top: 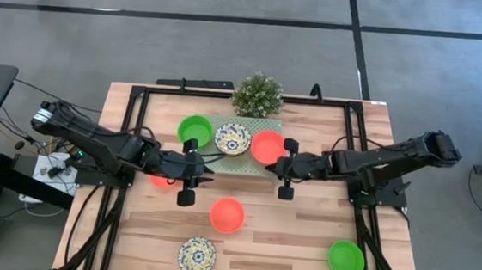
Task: Pick & Place Mini bowls
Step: Adjust the orange stacked bowls on the shelf, then stack the orange bowl on the orange bowl on the shelf
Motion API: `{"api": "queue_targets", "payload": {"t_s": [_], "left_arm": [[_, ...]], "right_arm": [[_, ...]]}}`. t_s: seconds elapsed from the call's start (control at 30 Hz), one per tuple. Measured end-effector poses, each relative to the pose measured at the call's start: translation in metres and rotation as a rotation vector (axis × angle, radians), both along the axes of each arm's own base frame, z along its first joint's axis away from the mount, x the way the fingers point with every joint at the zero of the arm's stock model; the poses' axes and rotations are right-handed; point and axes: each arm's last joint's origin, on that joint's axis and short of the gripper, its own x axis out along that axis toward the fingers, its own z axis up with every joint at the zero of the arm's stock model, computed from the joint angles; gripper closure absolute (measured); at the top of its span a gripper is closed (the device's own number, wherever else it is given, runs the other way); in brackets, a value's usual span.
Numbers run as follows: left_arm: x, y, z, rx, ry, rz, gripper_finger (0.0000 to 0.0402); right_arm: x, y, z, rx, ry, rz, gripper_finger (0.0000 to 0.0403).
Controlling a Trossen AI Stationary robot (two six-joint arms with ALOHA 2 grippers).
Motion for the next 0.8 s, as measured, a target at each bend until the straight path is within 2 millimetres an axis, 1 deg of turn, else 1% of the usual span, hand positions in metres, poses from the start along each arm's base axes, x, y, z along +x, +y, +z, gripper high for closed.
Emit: {"api": "queue_targets", "payload": {"t_s": [0.13, 0.27, 0.33, 0.43, 0.5, 0.6, 0.7, 0.8], "left_arm": [[0.002, -0.002, -0.015, -0.033, -0.021, -0.029, 0.0312], [0.005, -0.004, -0.022, -0.097, -0.061, -0.063, 0.0312], [0.005, -0.006, -0.026, -0.155, -0.083, -0.06, 0.0312], [0.006, -0.013, -0.03, -0.26, -0.11, -0.085, 0.0312], [0.007, -0.024, -0.035, -0.301, -0.103, -0.156, 0.0312], [0.008, -0.048, -0.048, -0.297, -0.081, -0.227, 0.0312], [0.01, -0.071, -0.063, -0.277, -0.063, -0.267, 0.0312], [0.01, -0.089, -0.08, -0.265, -0.01, -0.277, 0.0309]], "right_arm": [[0.001, -0.011, 0.0, -0.012, 0.005, -0.016, 0.0398], [0.002, -0.019, 0.001, -0.024, 0.002, -0.034, 0.0401], [0.002, -0.019, 0.001, -0.018, 0.001, -0.024, 0.0398], [0.003, -0.016, 0.001, 0.041, 0.001, 0.064, 0.0393], [0.003, -0.011, 0.001, 0.076, -0.007, 0.124, 0.0392], [0.003, -0.001, 0.003, 0.119, -0.026, 0.172, 0.0394], [0.002, 0.011, 0.003, 0.16, -0.03, 0.197, 0.0396], [-0.001, 0.026, 0.003, 0.185, -0.026, 0.239, 0.0397]]}}
